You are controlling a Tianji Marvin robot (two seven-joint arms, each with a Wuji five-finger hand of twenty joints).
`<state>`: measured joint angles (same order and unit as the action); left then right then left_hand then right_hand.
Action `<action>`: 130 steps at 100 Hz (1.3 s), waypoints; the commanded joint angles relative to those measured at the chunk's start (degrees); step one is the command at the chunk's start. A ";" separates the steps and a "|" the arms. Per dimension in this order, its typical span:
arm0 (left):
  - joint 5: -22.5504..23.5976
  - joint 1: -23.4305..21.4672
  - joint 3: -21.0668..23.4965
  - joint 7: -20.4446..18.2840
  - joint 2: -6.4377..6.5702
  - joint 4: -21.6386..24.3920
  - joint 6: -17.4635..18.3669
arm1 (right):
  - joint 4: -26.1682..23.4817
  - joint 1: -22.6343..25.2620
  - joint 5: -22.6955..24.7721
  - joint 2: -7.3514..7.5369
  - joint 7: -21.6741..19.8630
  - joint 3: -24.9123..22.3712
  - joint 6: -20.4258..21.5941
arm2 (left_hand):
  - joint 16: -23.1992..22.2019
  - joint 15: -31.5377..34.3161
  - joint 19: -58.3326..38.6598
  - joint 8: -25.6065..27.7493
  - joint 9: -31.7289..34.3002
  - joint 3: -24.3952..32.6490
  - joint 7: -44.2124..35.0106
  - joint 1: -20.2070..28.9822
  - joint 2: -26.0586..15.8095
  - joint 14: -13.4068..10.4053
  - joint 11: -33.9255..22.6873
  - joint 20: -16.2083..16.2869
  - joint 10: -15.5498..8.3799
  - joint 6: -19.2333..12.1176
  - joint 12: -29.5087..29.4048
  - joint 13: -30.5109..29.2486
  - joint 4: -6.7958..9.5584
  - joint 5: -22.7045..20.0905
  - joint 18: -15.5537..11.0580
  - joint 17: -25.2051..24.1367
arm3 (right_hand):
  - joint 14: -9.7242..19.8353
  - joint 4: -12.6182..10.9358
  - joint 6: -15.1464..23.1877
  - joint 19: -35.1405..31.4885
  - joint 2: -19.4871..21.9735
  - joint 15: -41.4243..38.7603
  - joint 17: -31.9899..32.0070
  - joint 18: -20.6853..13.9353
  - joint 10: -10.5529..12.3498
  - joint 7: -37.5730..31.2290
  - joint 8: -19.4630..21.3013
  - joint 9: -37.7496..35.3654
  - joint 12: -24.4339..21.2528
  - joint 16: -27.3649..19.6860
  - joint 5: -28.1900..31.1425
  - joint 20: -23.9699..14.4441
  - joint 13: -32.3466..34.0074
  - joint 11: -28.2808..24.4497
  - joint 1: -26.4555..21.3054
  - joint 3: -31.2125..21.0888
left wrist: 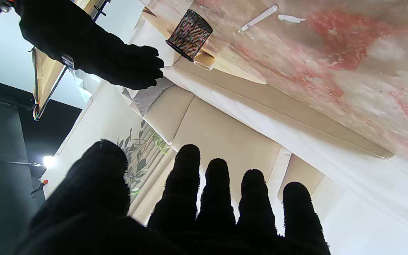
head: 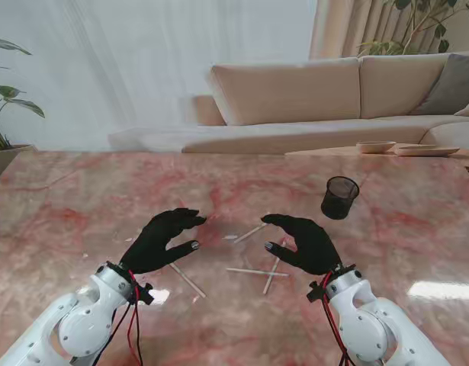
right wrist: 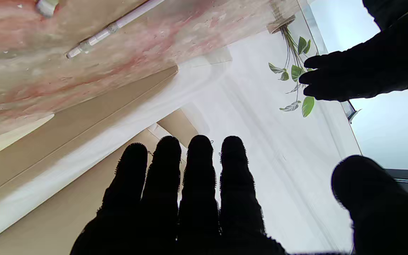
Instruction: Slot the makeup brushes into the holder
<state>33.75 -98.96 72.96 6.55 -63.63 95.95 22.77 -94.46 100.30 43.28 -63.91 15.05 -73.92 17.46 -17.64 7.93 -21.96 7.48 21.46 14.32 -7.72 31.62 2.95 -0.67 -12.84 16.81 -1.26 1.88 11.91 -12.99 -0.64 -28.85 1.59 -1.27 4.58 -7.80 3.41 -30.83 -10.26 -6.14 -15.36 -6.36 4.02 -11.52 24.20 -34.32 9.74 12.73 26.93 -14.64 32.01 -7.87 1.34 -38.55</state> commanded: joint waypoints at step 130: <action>20.15 3.67 9.67 -17.37 5.58 -6.52 6.83 | -0.39 2.16 -0.02 -0.58 1.66 2.26 -5.40 | -0.95 1.61 12.11 7.66 -3.81 39.83 -14.20 1.06 34.30 -2.19 -2.23 0.91 -2.40 -14.55 1.47 4.83 -7.29 1.68 -7.20 0.02 | 0.69 3.53 0.80 -3.75 -2.59 -0.91 -1.58 1.04 0.60 -3.03 0.02 -3.25 1.32 0.00 3.94 -0.96 2.84 -1.19 -5.98 -3.43</action>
<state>53.70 -96.65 83.99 -11.38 -58.16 92.17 30.09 -95.80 102.37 43.91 -64.18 17.13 -71.76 12.30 -17.77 8.66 -10.98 13.47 19.27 52.82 -18.84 32.65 34.63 -1.40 -14.18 15.43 -1.97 -10.06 12.72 -9.52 -6.06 -28.05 -6.09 -0.45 4.55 -6.63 3.47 -34.00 -12.33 -6.92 -16.76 -5.04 4.01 -14.17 24.18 -37.02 10.43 12.73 29.91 -14.64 33.82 -8.74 -5.67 -40.70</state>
